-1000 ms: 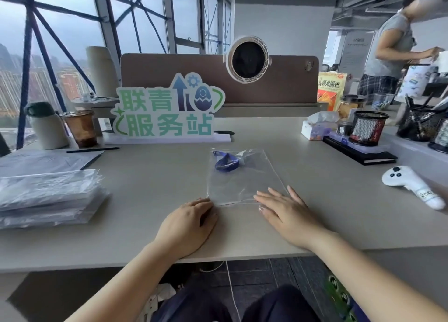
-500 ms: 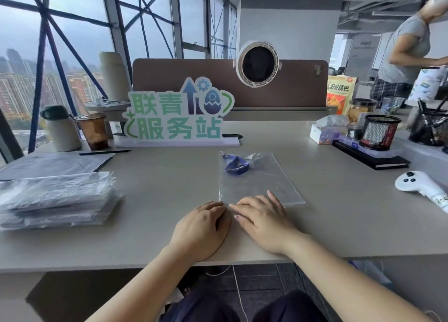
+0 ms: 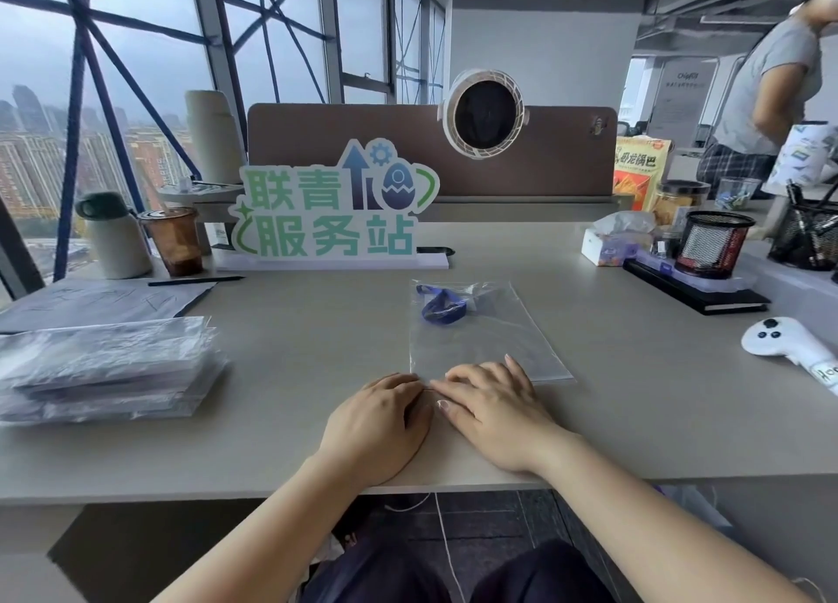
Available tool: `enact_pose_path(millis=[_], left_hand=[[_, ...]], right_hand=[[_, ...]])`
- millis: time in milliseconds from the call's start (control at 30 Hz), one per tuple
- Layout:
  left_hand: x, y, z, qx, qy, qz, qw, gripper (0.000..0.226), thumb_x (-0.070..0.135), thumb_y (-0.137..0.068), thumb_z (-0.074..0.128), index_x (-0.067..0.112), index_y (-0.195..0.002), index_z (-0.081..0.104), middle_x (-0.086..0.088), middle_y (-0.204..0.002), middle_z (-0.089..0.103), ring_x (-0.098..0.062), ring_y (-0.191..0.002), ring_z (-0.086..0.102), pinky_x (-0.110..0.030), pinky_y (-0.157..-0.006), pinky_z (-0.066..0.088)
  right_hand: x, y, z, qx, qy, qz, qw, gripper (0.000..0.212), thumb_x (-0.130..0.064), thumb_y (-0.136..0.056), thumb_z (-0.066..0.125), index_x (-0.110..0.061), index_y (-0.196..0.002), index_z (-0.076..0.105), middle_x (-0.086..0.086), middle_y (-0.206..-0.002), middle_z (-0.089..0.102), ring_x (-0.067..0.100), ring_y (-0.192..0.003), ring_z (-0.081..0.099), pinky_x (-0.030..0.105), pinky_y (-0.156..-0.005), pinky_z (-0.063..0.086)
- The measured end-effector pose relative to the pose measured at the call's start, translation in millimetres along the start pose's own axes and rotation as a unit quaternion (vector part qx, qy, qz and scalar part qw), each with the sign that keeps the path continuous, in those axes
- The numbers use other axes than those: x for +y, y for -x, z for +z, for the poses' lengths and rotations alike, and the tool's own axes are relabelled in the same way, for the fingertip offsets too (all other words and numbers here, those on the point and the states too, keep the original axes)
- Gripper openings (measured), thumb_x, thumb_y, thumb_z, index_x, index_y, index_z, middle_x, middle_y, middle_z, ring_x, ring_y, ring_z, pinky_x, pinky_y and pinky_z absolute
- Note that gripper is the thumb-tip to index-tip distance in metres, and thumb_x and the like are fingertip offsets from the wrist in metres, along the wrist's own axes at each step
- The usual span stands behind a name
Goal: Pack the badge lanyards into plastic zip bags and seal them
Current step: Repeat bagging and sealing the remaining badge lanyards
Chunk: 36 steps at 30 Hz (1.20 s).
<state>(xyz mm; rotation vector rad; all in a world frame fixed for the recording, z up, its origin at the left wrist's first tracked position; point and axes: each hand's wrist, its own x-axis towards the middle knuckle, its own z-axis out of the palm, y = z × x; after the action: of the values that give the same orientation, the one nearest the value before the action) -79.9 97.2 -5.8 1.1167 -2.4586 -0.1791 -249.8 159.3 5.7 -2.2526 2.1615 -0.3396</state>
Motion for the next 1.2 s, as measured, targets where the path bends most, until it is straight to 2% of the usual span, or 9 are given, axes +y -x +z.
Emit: enact_pose_path(millis=[100,200,333,800,1000,1100,1200], left_hand=[[1.2,-0.6,0.2,-0.002,-0.015,-0.003,1.0,0.04,0.048,-0.095,0.035,0.034,-0.127,0.054,0.018,-0.138,0.049,-0.006,-0.126,0.044,-0.022,-0.1,0.038],[1.8,0.0,-1.5,-0.009,-0.024,-0.012,1.0,0.041,0.048,-0.094,0.035,0.034,-0.128,0.053,0.019,-0.138,0.048,-0.008,-0.126,0.045,-0.024,-0.1,0.038],[3.2,0.7,-5.6,-0.015,-0.038,-0.017,0.999,0.039,0.047,-0.094,0.037,0.033,-0.127,0.054,0.021,-0.139,0.046,-0.007,-0.126,0.045,-0.024,-0.101,0.034],[7.3,0.9,-9.0,-0.031,-0.045,-0.031,0.998,0.04,0.047,-0.094,0.036,0.033,-0.127,0.054,0.02,-0.139,0.047,-0.011,-0.125,0.047,-0.03,-0.108,0.033],[8.4,1.4,-8.4,-0.032,-0.05,-0.029,0.998,0.037,0.045,-0.095,0.037,0.033,-0.123,0.057,0.021,-0.136,0.049,-0.014,-0.12,0.05,-0.026,-0.099,0.038],[6.7,0.9,-7.3,-0.036,-0.059,-0.025,0.997,0.037,0.046,-0.094,0.036,0.033,-0.124,0.055,0.021,-0.137,0.048,-0.01,-0.124,0.048,-0.03,-0.11,0.028],[6.3,0.1,-6.6,-0.039,-0.056,-0.021,0.997,0.038,0.047,-0.094,0.034,0.033,-0.124,0.055,0.021,-0.138,0.048,-0.007,-0.125,0.047,-0.033,-0.115,0.019]], right_hand=[[1.2,1.4,-1.0,-0.021,-0.007,0.026,0.999,0.047,-0.056,-0.095,0.017,-0.048,-0.14,0.03,-0.014,-0.154,0.018,0.016,-0.142,0.008,0.047,-0.116,-0.01],[2.7,4.5,-1.4,-0.021,-0.006,0.048,0.999,0.043,-0.052,-0.097,0.019,-0.05,-0.139,0.03,-0.014,-0.158,0.006,0.017,-0.145,-0.004,0.047,-0.116,-0.012],[12.5,11.5,-3.4,-0.019,-0.014,0.076,0.997,0.042,-0.053,-0.097,0.019,-0.053,-0.138,0.029,-0.013,-0.159,0.002,0.017,-0.146,-0.01,0.046,-0.115,-0.013],[56.4,49.0,-19.4,-0.017,-0.013,0.178,0.984,0.044,-0.056,-0.096,0.013,-0.056,-0.138,0.026,-0.01,-0.159,0.003,0.018,-0.146,-0.009,0.047,-0.116,-0.01],[67.8,60.4,-25.0,-0.023,-0.009,0.218,0.976,0.044,-0.056,-0.096,0.012,-0.056,-0.138,0.025,-0.01,-0.159,0.004,0.018,-0.146,-0.009,0.047,-0.116,-0.008],[69.7,63.7,-25.6,-0.019,-0.017,0.237,0.971,0.045,-0.056,-0.096,0.011,-0.054,-0.139,0.024,-0.01,-0.159,0.004,0.019,-0.146,-0.009,0.048,-0.116,-0.008],[72.4,66.7,-25.6,-0.013,-0.023,0.25,0.968,0.045,-0.056,-0.096,0.012,-0.053,-0.139,0.025,-0.009,-0.159,0.005,0.019,-0.146,-0.008,0.048,-0.117,-0.007]])
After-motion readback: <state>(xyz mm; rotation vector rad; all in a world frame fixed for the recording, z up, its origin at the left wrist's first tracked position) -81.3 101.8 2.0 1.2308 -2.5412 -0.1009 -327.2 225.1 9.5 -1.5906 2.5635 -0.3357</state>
